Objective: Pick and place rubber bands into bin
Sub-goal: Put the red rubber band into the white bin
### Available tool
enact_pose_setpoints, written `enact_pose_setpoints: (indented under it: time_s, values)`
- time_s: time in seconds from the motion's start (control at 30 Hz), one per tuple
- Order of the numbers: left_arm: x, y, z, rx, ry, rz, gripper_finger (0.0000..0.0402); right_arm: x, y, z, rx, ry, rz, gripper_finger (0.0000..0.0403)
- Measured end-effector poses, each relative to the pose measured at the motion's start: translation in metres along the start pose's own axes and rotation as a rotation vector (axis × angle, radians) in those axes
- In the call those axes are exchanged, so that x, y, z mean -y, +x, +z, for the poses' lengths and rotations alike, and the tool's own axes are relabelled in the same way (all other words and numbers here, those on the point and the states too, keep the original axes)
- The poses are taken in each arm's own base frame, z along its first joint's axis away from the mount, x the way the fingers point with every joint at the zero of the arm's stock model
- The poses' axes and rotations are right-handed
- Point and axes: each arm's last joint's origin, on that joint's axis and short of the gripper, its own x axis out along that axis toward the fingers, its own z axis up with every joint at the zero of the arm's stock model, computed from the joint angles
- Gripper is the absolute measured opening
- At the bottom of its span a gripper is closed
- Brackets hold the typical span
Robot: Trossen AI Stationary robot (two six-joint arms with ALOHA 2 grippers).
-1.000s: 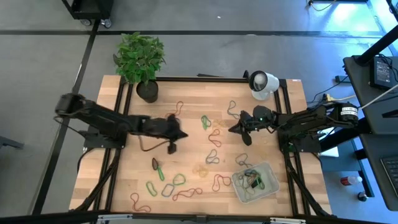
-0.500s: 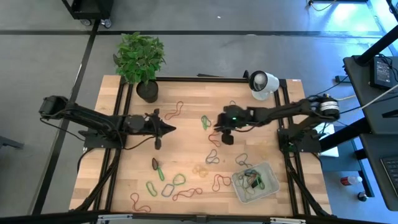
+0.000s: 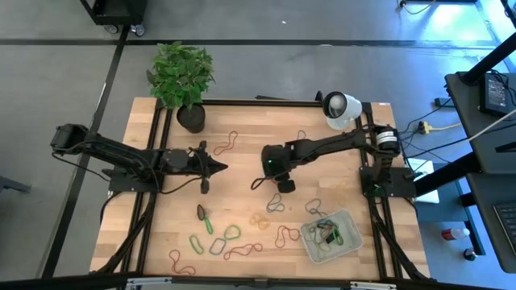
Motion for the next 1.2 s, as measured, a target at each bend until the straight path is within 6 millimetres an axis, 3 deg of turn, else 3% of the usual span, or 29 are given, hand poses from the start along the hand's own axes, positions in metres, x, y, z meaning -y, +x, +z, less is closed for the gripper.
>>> enact_pose_setpoints:
  time_s: [0.3, 0.57, 0.73, 0.9, 1.03, 1.2]
  values:
    - [0.0, 0.0, -0.001, -0.005, -0.001, 0.0, 0.0001, -0.001, 0.015, -0.004, -0.063, -0.082, 0.024, 0.0117]
    - [0.0, 0.0, 0.0, -0.005, -0.004, -0.001, 0.0003, -0.002, 0.017, -0.005, -0.077, -0.082, 0.033, 0.0012]
    - [0.001, 0.0, -0.001, -0.007, -0.016, -0.023, 0.0003, -0.002, 0.012, -0.004, -0.081, -0.039, 0.028, 0.0005]
    - [0.001, 0.0, -0.001, -0.008, -0.001, -0.02, 0.0005, -0.005, -0.014, -0.004, -0.094, 0.023, 0.027, 0.0002]
    - [0.001, 0.0, 0.0, -0.006, 0.001, -0.019, 0.0005, -0.011, -0.049, -0.006, -0.083, 0.094, 0.012, 0.0001]
    - [0.0, 0.0, 0.0, -0.003, 0.026, -0.015, 0.0005, -0.035, -0.099, -0.006, -0.015, 0.134, 0.017, 0.0001]
